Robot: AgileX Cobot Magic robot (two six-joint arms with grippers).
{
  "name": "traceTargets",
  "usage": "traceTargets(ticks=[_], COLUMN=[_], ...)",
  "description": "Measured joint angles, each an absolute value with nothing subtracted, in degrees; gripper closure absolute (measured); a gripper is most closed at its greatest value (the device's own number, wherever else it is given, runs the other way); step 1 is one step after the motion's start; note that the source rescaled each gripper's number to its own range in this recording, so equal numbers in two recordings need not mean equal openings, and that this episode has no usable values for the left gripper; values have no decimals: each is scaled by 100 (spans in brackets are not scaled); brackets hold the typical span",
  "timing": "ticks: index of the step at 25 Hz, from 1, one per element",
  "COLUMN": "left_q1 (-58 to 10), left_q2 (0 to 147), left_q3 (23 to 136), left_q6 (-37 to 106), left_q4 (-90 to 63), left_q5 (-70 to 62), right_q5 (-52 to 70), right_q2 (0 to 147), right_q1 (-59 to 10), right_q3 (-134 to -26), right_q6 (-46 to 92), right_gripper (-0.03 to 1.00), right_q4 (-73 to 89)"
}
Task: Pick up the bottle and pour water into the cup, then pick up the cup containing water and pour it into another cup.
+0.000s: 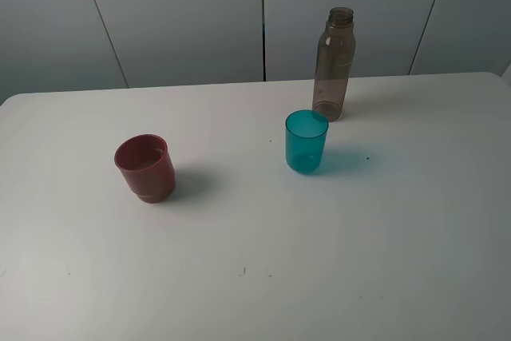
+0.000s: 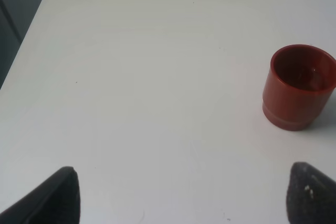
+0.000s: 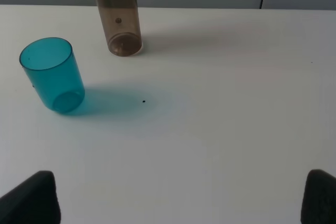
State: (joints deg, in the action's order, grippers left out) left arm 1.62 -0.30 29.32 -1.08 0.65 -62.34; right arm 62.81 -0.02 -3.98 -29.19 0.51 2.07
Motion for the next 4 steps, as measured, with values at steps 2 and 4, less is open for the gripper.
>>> traceTargets(ticks=[2, 4], left_q1=[162, 162], left_q2=[-30, -30], left_q3=[2932, 2932], left_q6=[-108, -108], left_q4=[65, 65], left_q5=[-6234, -6234], right_q5=[6281, 6281], right_q2=[-2, -2], right_q1=[-398, -398], right_q3=[-2919, -2919], right_q6=[51, 51], right_gripper=[-3, -3], right_q4=[207, 207])
